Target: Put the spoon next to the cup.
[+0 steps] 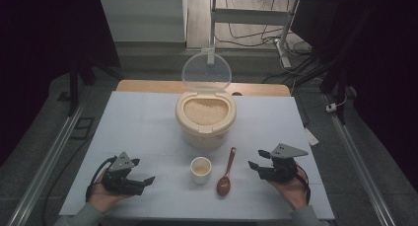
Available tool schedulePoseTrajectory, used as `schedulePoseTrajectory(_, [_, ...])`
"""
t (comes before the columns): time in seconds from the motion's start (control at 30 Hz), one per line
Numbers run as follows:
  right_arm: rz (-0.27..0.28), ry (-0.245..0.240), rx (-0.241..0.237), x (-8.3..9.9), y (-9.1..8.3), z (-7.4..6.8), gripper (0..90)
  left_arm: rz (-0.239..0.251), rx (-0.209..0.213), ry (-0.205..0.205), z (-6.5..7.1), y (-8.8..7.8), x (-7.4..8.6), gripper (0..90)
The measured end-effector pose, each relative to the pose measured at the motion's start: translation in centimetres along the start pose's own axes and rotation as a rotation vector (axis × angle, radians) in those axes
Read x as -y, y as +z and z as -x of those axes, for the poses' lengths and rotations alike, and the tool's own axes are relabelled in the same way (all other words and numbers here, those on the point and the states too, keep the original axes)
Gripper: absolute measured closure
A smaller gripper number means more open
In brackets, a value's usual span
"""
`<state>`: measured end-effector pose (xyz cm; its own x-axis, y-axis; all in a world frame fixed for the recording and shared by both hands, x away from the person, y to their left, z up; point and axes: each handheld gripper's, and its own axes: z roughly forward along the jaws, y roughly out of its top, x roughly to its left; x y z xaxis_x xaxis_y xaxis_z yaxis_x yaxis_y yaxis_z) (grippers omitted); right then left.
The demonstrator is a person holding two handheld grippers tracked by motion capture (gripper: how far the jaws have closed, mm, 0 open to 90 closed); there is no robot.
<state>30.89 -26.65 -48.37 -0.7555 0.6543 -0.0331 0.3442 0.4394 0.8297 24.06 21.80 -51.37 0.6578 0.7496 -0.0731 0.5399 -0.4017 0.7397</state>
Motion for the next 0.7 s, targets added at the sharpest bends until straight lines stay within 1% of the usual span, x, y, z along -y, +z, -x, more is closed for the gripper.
schedulePoseTrajectory(0.1, [0.004, -0.010, 0.003, 0.7, -0.8, 0.3, 40.4, -0.001, -0.002, 0.000, 0.0, 0.0, 0.0, 14.3])
schedulePoseTrajectory(0.17, [0.010, -0.001, -0.004, 1.2, -1.3, 0.6, 40.4, -0.002, -0.002, 0.000, 0.0, 0.0, 0.0, 14.2])
schedulePoseTrajectory(0.27, [0.008, 0.006, 0.005, 1.8, -1.7, 1.0, 40.4, -0.002, -0.005, 0.001, 0.0, 0.1, 0.0, 14.2])
schedulePoseTrajectory(0.33, [0.023, 0.011, -0.002, 1.9, -1.8, 1.0, 40.4, 0.000, -0.006, 0.001, 0.1, 0.1, 0.0, 14.1])
schedulePoseTrajectory(0.4, [0.020, 0.003, 0.002, 1.8, -1.9, 1.0, 40.3, -0.001, -0.007, 0.001, 0.1, 0.1, 0.0, 14.0])
schedulePoseTrajectory(0.43, [0.027, 0.001, -0.004, 1.8, -1.9, 1.0, 40.3, 0.000, -0.008, 0.001, 0.0, 0.1, 0.0, 14.0])
schedulePoseTrajectory(0.6, [0.019, -0.004, -0.003, 1.9, -2.1, 1.1, 40.3, -0.001, -0.009, 0.002, 0.0, 0.1, 0.0, 13.8])
schedulePoseTrajectory(0.7, [0.024, -0.003, -0.010, 2.0, -2.1, 1.1, 40.1, -0.001, -0.009, 0.002, 0.0, 0.1, 0.0, 13.6])
